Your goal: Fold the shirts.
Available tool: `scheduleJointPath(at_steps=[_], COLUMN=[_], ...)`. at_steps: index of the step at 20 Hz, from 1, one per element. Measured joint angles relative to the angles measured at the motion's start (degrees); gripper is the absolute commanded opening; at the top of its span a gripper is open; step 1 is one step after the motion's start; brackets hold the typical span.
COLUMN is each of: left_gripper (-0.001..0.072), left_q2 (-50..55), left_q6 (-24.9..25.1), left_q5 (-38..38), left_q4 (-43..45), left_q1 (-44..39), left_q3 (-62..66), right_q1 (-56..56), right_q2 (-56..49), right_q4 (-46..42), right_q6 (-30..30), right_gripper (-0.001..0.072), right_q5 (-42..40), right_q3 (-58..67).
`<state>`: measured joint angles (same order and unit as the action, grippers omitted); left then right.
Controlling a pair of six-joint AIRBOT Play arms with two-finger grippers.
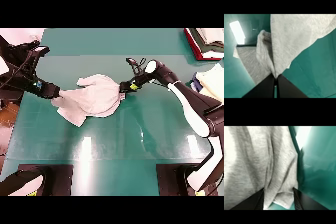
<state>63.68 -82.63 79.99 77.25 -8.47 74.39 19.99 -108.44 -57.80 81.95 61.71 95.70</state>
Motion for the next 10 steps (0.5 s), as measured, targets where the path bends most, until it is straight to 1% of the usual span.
scheduleJointPath(at_steps=[1, 2, 6, 8, 10], left_gripper=[0.0023, 0.0023, 0.0023, 0.0023, 0.0023], left_q2=[0.0, 0.0, -0.04, -0.22, -0.57], left_q6=[0.0, 0.0, 0.0, 0.0, 0.0], left_q5=[0.0, 0.02, 0.42, 0.5, 0.55], left_q4=[-0.11, -0.15, -0.68, -0.33, 0.28], left_q1=[0.0, 0.0, 0.0, 0.0, 0.0], left_q3=[0.0, 0.0, 0.02, 0.66, 2.95], right_q1=[0.48, 1.03, 2.89, 2.69, 1.42], right_q2=[-0.35, -0.66, -0.92, 1.33, 5.7], right_q4=[0.37, 0.5, 0.7, -0.02, -2.05], right_q6=[0.0, 0.0, -0.35, -0.87, -1.11], right_gripper=[0.026, 0.0009, 0.0008, 0.0008, 0.0008], right_q5=[-0.48, -0.94, -2.21, -2.34, -1.64], right_q3=[0.07, 0.11, 0.17, 0.22, 0.22])
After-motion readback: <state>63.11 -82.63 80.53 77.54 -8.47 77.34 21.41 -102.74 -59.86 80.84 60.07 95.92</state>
